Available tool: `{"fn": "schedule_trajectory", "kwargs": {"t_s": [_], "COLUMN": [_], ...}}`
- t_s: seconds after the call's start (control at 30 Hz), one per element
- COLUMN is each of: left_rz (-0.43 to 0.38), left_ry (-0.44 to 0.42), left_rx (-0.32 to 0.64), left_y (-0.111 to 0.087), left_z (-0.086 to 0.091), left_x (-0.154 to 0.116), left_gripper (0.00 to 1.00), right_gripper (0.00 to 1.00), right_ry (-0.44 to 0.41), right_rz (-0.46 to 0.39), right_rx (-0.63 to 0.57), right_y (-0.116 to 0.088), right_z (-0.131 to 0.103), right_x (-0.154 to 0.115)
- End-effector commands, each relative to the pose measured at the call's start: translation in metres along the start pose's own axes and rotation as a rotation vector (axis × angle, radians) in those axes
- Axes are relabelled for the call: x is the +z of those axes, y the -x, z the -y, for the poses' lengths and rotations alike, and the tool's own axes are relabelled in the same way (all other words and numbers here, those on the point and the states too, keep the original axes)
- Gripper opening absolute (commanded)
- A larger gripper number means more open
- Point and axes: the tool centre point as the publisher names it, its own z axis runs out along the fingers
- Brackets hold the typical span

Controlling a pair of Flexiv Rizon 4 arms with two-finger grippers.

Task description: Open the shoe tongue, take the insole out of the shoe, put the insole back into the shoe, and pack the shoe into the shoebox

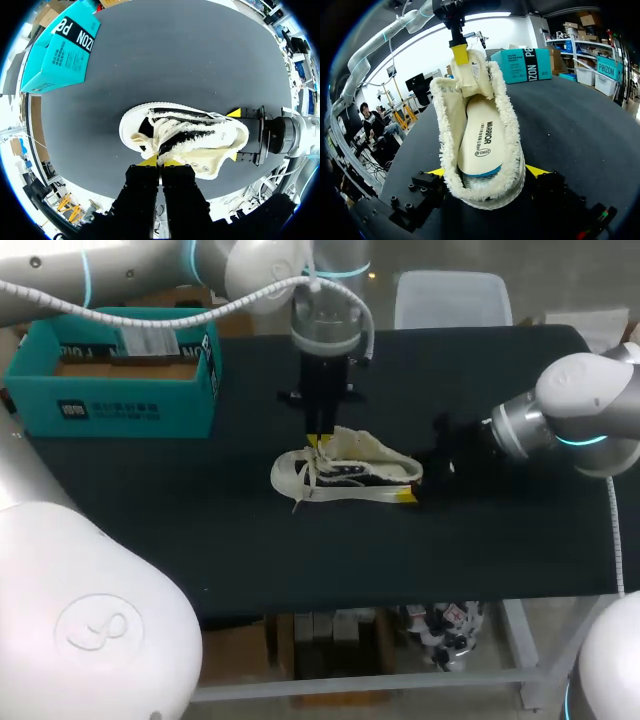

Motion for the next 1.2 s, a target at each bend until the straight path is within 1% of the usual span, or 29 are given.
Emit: {"fn": "schedule_trajectory", "kwargs": {"t_s": [0.03, 0.2, 0.33, 0.4, 0.5, 0.6, 0.73, 0.8, 0.87, 0.9, 0.93, 0.97, 1.0, 1.03, 1.07, 1.1, 1.13, 1.17, 1.2], "left_rz": [-0.368, -0.456, -0.509, -0.543, -0.568, -0.605, -0.618, -0.625, -0.645, -0.636, -0.650, -0.647, -0.646, -0.656, -0.665, -0.651, -0.648, -0.642, -0.640], "left_ry": [-0.187, -0.258, -0.303, -0.329, -0.331, -0.311, -0.290, -0.269, -0.248, -0.248, -0.244, -0.237, -0.237, -0.227, -0.207, -0.216, -0.218, -0.212, -0.211], "left_rx": [-0.043, -0.101, -0.133, -0.170, -0.211, -0.259, -0.306, -0.299, -0.263, -0.242, -0.211, -0.177, -0.139, -0.104, -0.072, -0.040, -0.021, 0.019, 0.044], "left_y": [0.032, 0.040, 0.042, 0.045, 0.048, 0.054, 0.060, 0.061, 0.058, 0.055, 0.051, 0.046, 0.042, 0.038, 0.035, 0.030, 0.028, 0.024, 0.022], "left_z": [-0.015, -0.022, -0.027, -0.028, -0.025, -0.020, -0.010, -0.005, -0.003, -0.003, -0.003, -0.002, -0.003, -0.004, -0.004, -0.005, -0.006, -0.008, -0.009], "left_x": [-0.001, -0.003, -0.005, -0.006, -0.002, 0.007, 0.021, 0.024, 0.022, 0.020, 0.017, 0.014, 0.010, 0.006, 0.001, -0.005, -0.009, -0.016, -0.022], "left_gripper": [0.00, 0.00, 0.00, 0.00, 0.00, 0.00, 0.00, 0.00, 0.00, 0.00, 0.05, 0.16, 0.36, 0.45, 0.47, 0.59, 0.64, 0.69, 0.69], "right_gripper": [0.00, 0.00, 0.00, 0.00, 0.00, 0.00, 0.00, 0.00, 0.00, 0.00, 0.00, 0.00, 0.00, 0.00, 0.00, 0.00, 0.00, 0.00, 0.00], "right_ry": [0.002, 0.002, 0.002, 0.002, 0.002, 0.002, 0.002, 0.002, 0.002, 0.002, 0.002, 0.002, 0.002, 0.002, 0.002, 0.002, 0.002, 0.002, 0.002], "right_rz": [-0.005, -0.005, -0.005, -0.005, -0.005, -0.005, -0.005, -0.005, -0.005, -0.005, -0.005, -0.005, -0.005, -0.005, -0.005, -0.005, -0.005, -0.005, -0.005], "right_rx": [0.001, 0.001, 0.001, 0.001, 0.001, 0.001, 0.001, 0.001, 0.001, 0.001, 0.001, 0.001, 0.001, 0.001, 0.001, 0.001, 0.001, 0.001, 0.001], "right_y": [0.003, 0.003, 0.003, 0.003, 0.003, 0.003, 0.003, 0.003, 0.003, 0.003, 0.003, 0.003, 0.003, 0.003, 0.003, 0.003, 0.003, 0.003, 0.003], "right_z": [0.008, 0.008, 0.008, 0.008, 0.008, 0.008, 0.008, 0.008, 0.008, 0.008, 0.008, 0.008, 0.008, 0.008, 0.008, 0.008, 0.008, 0.008, 0.008], "right_x": [0.008, 0.008, 0.008, 0.008, 0.008, 0.008, 0.008, 0.008, 0.008, 0.008, 0.008, 0.008, 0.008, 0.008, 0.008, 0.008, 0.008, 0.008, 0.008]}}
